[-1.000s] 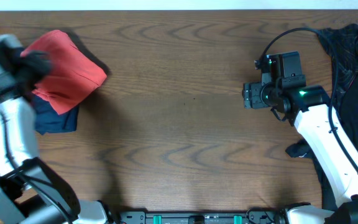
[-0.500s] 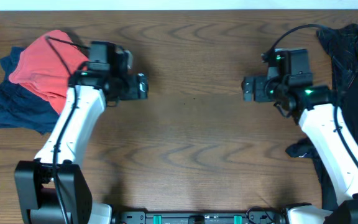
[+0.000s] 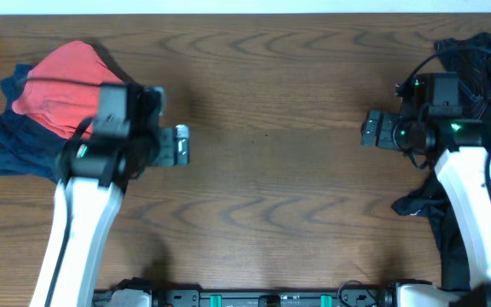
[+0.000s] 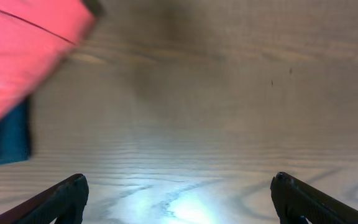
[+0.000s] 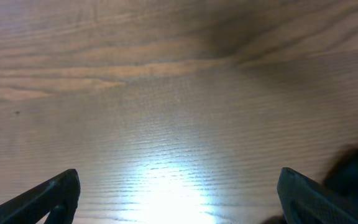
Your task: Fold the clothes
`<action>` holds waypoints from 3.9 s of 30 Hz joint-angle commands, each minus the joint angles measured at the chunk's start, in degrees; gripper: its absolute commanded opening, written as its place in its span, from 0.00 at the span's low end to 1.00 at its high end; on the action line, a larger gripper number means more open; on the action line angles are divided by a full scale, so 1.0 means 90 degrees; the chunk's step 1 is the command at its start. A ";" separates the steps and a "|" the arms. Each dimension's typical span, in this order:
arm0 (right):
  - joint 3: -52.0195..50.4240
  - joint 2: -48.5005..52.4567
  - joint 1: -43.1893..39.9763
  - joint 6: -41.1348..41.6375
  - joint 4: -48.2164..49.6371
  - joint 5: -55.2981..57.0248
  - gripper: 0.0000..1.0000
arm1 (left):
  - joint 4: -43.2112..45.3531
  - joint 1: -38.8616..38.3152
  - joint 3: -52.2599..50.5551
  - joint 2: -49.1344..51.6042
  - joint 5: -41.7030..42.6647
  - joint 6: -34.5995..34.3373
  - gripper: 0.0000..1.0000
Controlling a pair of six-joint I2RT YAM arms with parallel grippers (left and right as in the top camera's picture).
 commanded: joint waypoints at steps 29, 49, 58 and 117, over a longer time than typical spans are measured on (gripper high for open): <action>-0.1362 -0.3429 0.0476 0.0423 0.0641 0.1418 0.99 | 0.0928 0.0002 -0.1877 -0.4473 -0.0838 -0.0682 0.98; -0.2011 -0.4141 0.0376 -0.0182 0.1161 0.1445 0.99 | 0.0695 0.0002 -0.1877 -0.4473 -0.0838 -0.0682 0.98; -0.4738 -0.7072 0.0325 -0.0180 0.3043 0.1438 0.99 | 0.0697 0.0002 -0.1877 -0.4473 -0.0840 -0.0680 0.98; -0.7159 -0.8879 0.0391 -0.0942 0.4750 0.0942 0.99 | 0.0325 0.0869 -0.2628 -0.5377 -0.0619 -0.0474 0.98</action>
